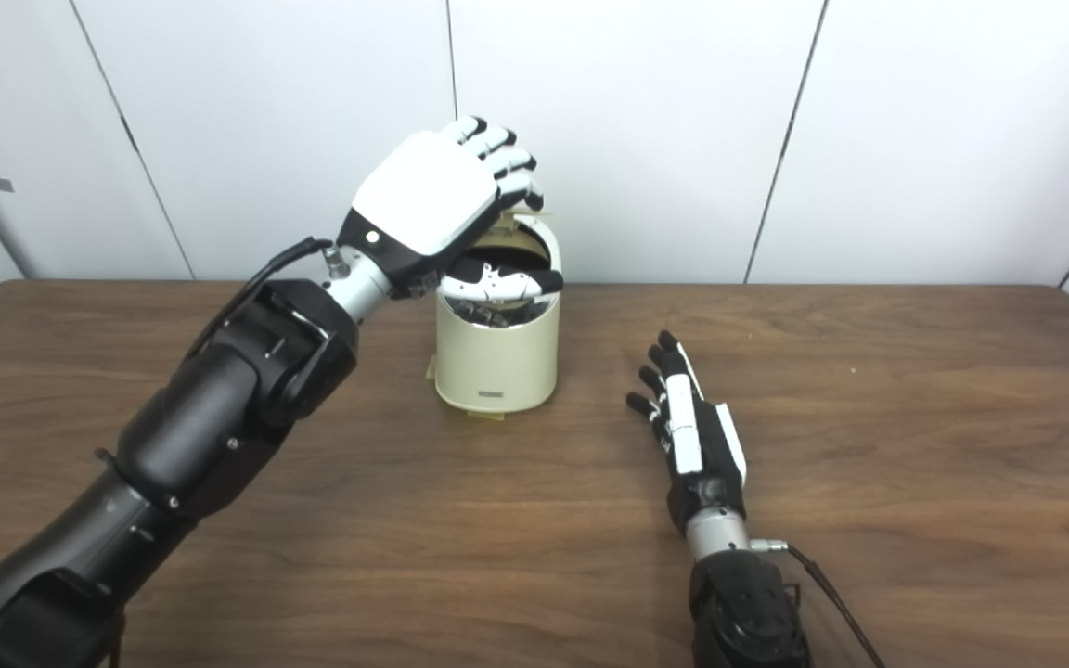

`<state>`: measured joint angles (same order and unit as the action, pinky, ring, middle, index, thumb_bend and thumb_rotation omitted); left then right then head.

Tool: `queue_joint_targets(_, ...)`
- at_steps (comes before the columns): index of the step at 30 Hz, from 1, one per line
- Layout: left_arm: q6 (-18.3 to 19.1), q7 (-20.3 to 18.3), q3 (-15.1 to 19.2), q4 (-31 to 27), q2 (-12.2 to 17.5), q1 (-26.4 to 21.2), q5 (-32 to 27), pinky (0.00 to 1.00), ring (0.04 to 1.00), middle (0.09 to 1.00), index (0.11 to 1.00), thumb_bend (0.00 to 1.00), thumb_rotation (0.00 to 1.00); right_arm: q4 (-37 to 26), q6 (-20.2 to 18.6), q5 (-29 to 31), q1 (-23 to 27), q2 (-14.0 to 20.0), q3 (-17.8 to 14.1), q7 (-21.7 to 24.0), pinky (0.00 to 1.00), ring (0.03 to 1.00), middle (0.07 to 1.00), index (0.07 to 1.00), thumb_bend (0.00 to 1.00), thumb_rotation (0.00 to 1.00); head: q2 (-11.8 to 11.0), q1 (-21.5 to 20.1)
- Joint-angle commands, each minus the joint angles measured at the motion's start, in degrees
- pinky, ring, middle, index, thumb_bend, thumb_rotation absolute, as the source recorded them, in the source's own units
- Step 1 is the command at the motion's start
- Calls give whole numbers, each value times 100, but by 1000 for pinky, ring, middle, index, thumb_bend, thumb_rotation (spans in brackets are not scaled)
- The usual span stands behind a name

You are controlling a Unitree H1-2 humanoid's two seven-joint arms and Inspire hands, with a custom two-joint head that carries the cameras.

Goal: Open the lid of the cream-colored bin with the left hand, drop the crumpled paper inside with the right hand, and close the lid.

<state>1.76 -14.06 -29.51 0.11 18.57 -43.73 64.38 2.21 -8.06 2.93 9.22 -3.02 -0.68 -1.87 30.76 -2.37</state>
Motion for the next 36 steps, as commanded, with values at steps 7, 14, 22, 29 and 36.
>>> queue_joint_targets(7, 197, -377, 237, 34, -40, -1, 155, 940, 948, 883, 778, 601, 1000, -186, -211, 38, -40, 72, -50, 40, 842, 948, 973, 984, 659, 1000, 63, -4)
queue_joint_targets(14, 307, -449, 401, 128, -82, 157, 105, 907, 926, 874, 782, 597, 1000, -122, -206, 66, -1, 103, -109, 30, 867, 955, 977, 990, 650, 1000, 78, -3)
queue_joint_targets(22, 322, -459, 644, 68, -140, 341, -137, 871, 903, 852, 777, 588, 1000, -86, -216, 51, 28, 108, -107, 9, 880, 950, 968, 982, 638, 1000, 94, 14)
queue_joint_targets(29, 299, -492, 703, 3, -139, 427, -243, 859, 880, 839, 788, 580, 1000, -100, -220, 52, 33, 130, -84, 40, 890, 954, 969, 985, 642, 1000, 126, 2)
queue_joint_targets(36, 197, -464, 610, -110, -106, 545, -224, 844, 869, 830, 787, 576, 979, -211, -314, 36, -27, 154, -72, 53, 894, 958, 971, 987, 635, 1000, 213, 7)
